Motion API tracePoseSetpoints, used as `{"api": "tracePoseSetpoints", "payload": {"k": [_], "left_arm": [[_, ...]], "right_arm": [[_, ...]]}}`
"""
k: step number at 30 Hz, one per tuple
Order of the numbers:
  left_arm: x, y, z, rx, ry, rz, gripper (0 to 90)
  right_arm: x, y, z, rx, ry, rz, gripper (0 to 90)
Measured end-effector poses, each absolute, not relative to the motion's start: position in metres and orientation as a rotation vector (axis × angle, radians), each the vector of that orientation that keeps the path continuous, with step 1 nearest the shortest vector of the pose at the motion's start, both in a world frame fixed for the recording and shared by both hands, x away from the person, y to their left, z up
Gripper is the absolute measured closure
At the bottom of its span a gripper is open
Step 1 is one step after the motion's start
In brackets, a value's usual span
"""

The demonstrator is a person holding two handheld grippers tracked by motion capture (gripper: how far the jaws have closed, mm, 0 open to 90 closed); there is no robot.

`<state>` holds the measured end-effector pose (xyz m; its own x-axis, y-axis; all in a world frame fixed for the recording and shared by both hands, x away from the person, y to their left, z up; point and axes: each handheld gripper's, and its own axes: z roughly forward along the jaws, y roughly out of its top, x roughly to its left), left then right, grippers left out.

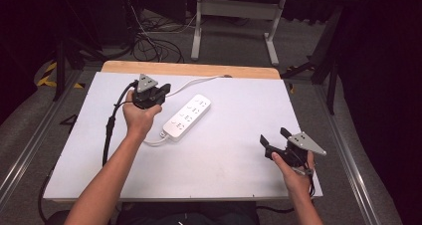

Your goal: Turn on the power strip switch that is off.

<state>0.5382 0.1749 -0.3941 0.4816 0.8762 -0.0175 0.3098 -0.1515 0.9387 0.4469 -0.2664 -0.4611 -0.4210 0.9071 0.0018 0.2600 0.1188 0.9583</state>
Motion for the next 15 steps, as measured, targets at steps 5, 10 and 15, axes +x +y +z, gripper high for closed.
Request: {"api": "tracePoseSetpoints", "payload": {"k": [5, 10, 15], "left_arm": [[0.534, 0.179, -0.393, 1.696, 1.025, 0.709, 90.0], [0.526, 0.187, -0.39, 1.675, 1.015, 0.73, 90.0], [0.514, 0.197, -0.39, 1.659, 1.007, 0.73, 88.3]], "right_arm": [[0.447, -0.265, -0.461, 1.137, 1.779, 1.325, 17.4], [0.448, -0.264, -0.461, 1.132, 1.783, 1.326, 17.6], [0.448, -0.262, -0.461, 1.124, 1.784, 1.325, 17.5]]}}
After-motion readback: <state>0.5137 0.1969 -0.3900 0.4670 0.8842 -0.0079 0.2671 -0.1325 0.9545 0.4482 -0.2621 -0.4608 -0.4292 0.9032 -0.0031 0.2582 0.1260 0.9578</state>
